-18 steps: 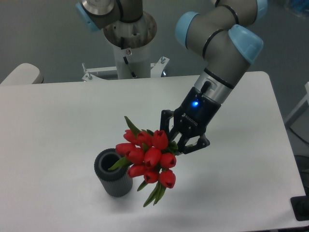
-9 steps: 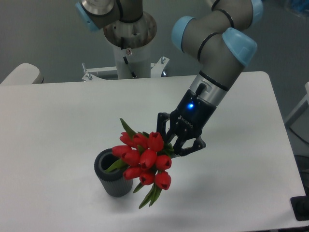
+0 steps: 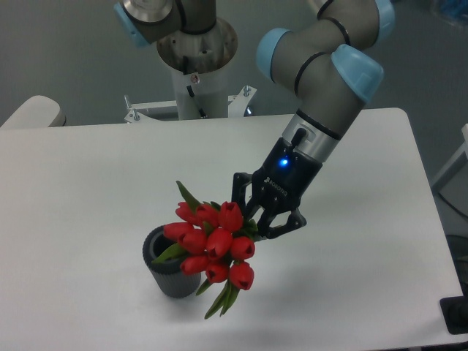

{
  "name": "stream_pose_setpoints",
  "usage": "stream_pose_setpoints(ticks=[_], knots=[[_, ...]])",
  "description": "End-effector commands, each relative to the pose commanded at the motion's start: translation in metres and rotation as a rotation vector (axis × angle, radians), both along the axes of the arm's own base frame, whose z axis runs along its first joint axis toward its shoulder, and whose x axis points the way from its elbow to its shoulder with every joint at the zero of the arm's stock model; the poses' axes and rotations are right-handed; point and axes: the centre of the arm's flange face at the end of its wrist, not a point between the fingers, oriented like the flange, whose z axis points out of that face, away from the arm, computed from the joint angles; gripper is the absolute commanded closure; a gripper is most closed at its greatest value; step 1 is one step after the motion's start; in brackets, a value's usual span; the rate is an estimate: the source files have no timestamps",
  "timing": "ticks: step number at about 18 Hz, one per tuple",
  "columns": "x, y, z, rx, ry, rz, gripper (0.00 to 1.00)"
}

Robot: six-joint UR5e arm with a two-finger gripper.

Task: Insert the flowers into the vase
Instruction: 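Lower the held red tulip bunch stems into the grey vase opening, then push the tulip stems down into the vase with the gripper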

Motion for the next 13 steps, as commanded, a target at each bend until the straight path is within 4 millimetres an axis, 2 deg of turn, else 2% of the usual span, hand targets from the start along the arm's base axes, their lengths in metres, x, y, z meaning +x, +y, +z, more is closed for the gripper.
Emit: stream_pose_setpoints(ticks=[5, 13], knots=[[0.004, 0.007, -0.003, 0.107, -0.057, -0.02, 0.74], [0.006, 0.012, 0.009, 0.213, -0.137, -0.066, 0.74]])
